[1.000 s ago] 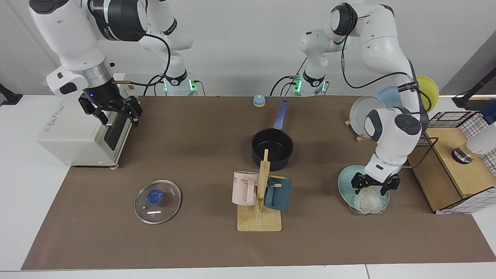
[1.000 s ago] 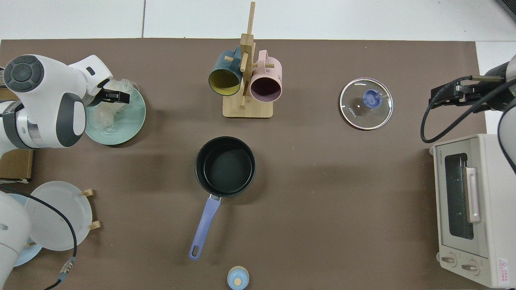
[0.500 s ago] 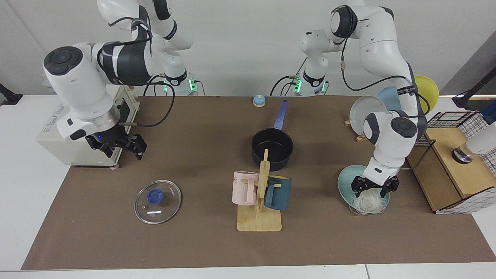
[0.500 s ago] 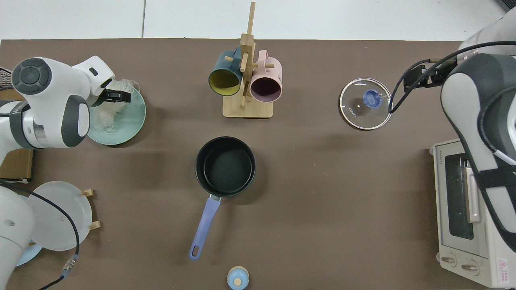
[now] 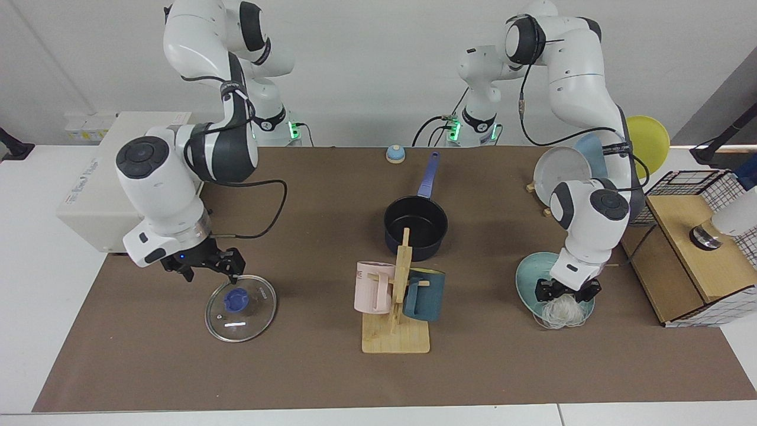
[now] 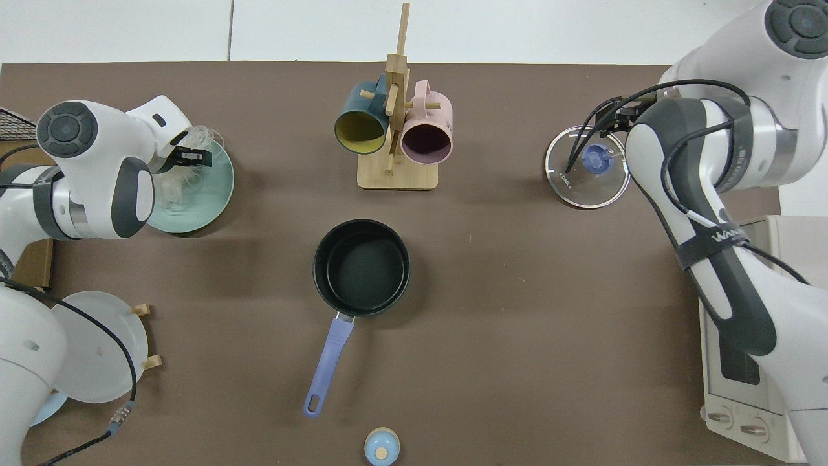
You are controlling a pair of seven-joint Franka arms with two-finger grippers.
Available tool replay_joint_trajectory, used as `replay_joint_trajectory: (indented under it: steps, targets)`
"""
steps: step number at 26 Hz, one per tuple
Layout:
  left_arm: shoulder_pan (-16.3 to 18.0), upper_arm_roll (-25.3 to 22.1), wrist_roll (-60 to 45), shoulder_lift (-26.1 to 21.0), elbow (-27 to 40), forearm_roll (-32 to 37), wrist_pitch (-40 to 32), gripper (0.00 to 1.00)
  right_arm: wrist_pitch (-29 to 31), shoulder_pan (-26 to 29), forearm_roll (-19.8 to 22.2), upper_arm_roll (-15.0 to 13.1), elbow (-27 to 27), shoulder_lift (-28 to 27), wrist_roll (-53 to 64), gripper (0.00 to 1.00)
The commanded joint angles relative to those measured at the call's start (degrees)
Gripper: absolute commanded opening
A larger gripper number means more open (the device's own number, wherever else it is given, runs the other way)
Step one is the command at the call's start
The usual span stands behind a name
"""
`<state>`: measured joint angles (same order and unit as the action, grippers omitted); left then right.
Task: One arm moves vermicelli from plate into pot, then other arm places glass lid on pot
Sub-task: 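Lift the vermicelli with the left gripper while the right gripper reaches the lid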
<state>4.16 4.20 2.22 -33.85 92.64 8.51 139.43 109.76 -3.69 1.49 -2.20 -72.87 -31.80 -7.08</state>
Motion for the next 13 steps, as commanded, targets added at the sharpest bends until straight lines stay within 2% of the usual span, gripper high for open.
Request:
replay_joint_trajectory:
  steps: [1,6,13]
  targets:
    - [-0.2,-0.07,-1.17,1.94,-0.71,6.6,-3.1,0.0,2.48,0.09,1.15,0.27,1.42,-2.65,-1.53,0.99]
    - [0.23,0.45,-1.0,4.23,-1.85,6.7,-6.97,0.0,5.38,-0.26,1.59,0.27,1.07,-4.5,-1.53,0.99]
    - [0.06,2.91,-0.56,12.31,-1.5,4.59,-17.51,0.0,9.07,-0.52,1.41,0.36,-1.65,-4.94,-1.62,0.99]
